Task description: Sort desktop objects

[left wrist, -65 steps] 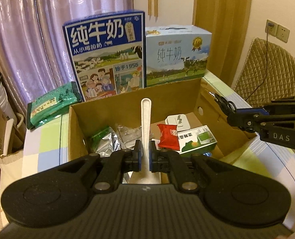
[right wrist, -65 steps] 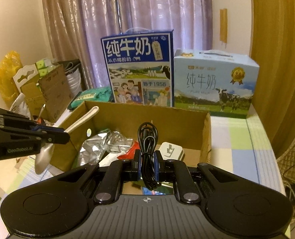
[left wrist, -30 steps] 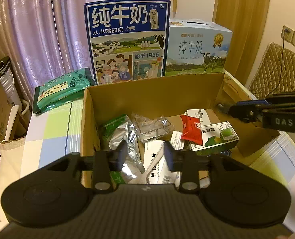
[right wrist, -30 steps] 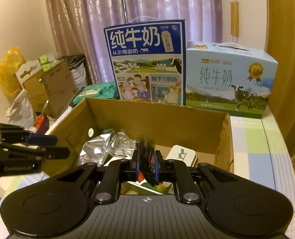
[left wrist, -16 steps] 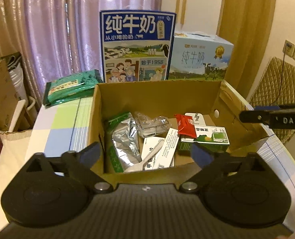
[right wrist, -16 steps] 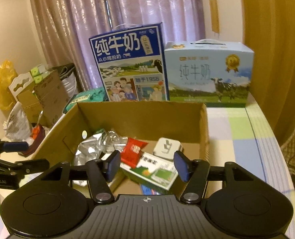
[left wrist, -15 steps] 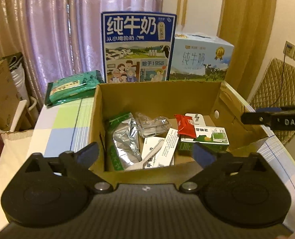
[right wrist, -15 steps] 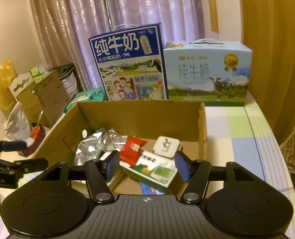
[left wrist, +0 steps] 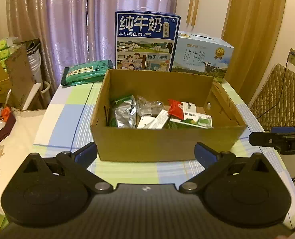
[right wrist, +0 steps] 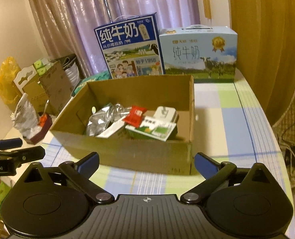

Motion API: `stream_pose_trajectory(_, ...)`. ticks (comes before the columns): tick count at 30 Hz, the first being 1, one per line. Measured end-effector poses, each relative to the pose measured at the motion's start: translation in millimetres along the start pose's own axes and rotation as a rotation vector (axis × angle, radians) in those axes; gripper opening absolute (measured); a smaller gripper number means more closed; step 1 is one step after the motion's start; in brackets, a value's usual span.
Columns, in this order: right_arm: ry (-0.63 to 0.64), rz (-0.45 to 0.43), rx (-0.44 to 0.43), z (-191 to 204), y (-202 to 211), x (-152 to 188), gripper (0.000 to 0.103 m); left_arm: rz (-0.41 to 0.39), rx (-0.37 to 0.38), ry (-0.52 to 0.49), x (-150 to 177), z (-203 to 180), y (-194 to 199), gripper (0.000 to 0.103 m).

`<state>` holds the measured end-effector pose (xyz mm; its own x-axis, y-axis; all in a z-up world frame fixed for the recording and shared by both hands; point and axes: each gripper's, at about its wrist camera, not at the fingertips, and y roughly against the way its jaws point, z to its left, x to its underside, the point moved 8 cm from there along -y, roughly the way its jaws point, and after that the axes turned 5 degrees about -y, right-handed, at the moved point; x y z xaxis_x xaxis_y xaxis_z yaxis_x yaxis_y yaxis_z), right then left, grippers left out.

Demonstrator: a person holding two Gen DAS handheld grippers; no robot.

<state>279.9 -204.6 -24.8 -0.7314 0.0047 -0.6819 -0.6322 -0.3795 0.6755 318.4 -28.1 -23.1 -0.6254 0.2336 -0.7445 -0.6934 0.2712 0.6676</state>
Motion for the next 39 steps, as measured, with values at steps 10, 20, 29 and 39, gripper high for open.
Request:
stream_pose_trajectory(10,-0.011,0.019,-0.003,-1,50,25,0.101,-0.039,-0.049,0.053,17,-24,61,0.102)
stream_pose_trajectory(20,0.014,0.026,-0.003,7,84,40,0.101,-0.044,-0.052,0.054,24,-49,91,0.102)
stream_pose_trajectory(29,0.045,0.011,0.011,13,101,37,0.101,-0.055,-0.051,0.064,26,-57,105,0.102)
stream_pose_trajectory(39,0.084,-0.018,0.057,19,116,41,0.101,-0.055,-0.065,0.063,29,-56,112,0.102)
